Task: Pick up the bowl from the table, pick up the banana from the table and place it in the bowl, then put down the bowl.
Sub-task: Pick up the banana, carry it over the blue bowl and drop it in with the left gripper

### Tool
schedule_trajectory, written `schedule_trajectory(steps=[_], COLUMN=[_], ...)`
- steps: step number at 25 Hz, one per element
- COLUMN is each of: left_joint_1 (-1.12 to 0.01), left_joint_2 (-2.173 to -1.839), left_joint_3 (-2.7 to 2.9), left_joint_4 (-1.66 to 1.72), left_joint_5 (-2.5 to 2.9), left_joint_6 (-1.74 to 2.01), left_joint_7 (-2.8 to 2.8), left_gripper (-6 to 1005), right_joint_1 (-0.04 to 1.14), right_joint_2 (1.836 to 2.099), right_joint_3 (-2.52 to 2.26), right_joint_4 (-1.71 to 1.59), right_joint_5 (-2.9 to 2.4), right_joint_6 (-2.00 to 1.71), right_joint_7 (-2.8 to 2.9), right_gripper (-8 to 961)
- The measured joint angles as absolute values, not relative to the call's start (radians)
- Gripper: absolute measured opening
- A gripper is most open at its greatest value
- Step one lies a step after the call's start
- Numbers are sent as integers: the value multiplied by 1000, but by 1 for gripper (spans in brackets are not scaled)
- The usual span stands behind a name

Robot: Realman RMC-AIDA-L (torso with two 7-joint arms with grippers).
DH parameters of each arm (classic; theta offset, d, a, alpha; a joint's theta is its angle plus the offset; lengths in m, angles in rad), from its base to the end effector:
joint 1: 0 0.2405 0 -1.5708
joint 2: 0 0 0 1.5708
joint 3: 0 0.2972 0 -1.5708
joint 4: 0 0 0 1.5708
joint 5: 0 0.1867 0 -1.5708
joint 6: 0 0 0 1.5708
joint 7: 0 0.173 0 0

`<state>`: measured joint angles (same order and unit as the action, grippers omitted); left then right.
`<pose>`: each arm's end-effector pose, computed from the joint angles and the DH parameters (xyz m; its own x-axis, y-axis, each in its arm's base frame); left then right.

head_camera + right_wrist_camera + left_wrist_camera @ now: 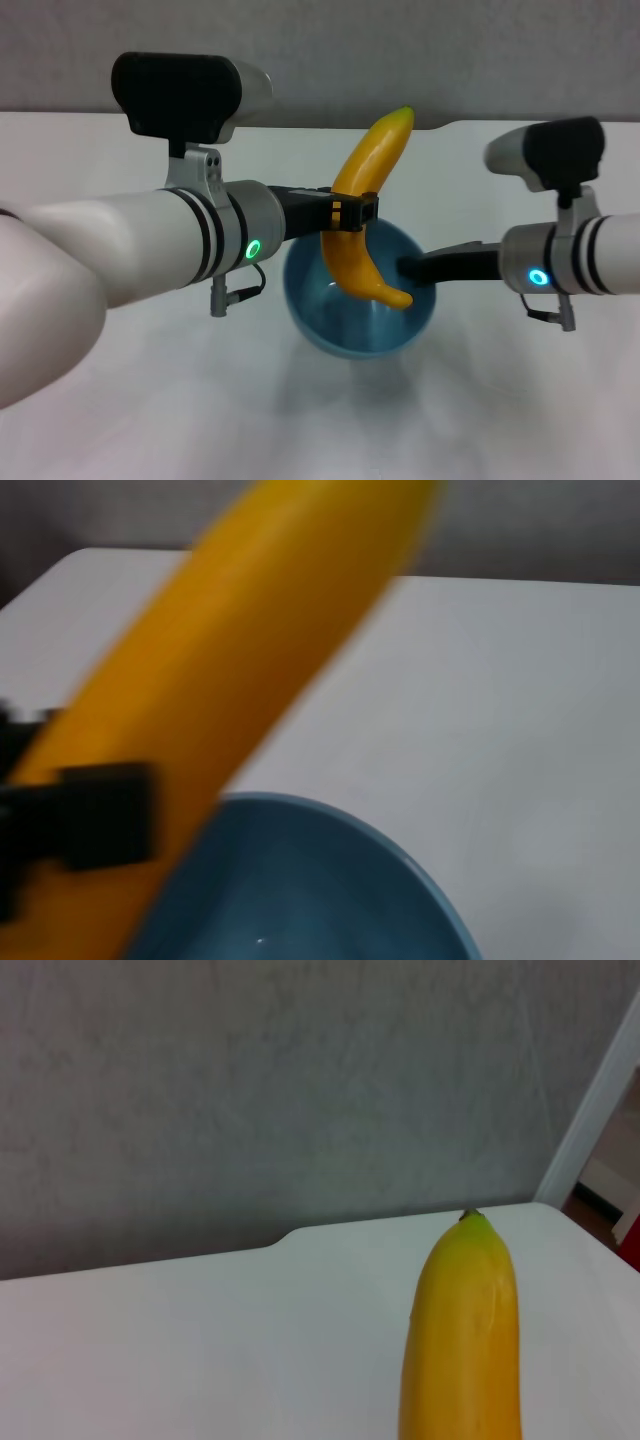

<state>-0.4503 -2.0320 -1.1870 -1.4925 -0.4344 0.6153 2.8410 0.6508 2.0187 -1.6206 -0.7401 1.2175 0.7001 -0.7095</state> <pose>-0.1473 0.3832 -0.0855 0.6388 0.5524 0.5354 0.7693 -0.4644 -0.4387 0.2517 0.4194 -0.1040 0.6118 -0.7205 -0.3263 -0.7840 -0.4980 -0.3705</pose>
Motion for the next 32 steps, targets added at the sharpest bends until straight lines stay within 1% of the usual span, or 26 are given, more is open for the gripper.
schedule_trajectory(steps=[14,24,30,32], left_joint_1=[-450,-419,-388,-370], left_joint_2=[-2027,-2027,-2025,-2021], left_joint_3=[-1145,-1136,-1146,-1153], left_joint_4=[-1362,-1356,-1395,-1420], left_joint_5=[-410,-398,-399,-391], left_joint_6=[483,420,410,396], left_joint_7=[2842,2843,2843,2843], left_gripper=[596,643,868,884], right_joint_1=[649,649,647,645], right_joint_2=[2019,2017,2015,2013], right_joint_3=[-1661,-1661,-1650,-1647], right_joint_4=[-753,-744,-722,-716], right_joint_5=[1242,1236,1234,1233], right_joint_6=[701,702,701,698], right_joint_7=[-709,-708,-708,-708], right_gripper=[50,52,54,54])
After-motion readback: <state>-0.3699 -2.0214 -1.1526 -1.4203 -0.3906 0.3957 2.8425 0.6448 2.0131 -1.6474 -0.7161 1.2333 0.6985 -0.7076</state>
